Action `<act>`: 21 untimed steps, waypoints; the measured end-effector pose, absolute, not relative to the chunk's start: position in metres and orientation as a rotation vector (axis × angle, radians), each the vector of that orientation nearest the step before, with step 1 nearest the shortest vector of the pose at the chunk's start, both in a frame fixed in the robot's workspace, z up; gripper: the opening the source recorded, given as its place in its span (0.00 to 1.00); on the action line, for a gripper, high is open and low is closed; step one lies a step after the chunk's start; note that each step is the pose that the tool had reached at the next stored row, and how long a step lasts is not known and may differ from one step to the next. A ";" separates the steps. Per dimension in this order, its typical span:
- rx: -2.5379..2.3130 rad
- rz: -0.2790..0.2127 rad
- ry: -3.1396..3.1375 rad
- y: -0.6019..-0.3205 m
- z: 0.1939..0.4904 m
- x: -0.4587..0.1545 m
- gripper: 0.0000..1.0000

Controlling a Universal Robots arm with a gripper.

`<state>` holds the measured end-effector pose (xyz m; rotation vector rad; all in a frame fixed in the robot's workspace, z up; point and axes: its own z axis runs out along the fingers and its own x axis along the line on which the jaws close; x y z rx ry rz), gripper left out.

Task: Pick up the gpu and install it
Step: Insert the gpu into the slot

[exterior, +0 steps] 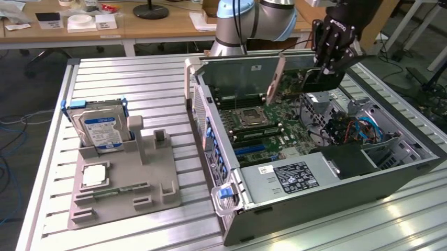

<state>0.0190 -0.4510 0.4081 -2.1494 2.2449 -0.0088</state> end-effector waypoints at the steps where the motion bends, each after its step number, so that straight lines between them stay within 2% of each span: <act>1: -2.149 -0.009 2.245 -0.451 0.407 0.019 0.27; 21: -2.135 -0.009 2.258 -0.451 0.401 0.013 0.27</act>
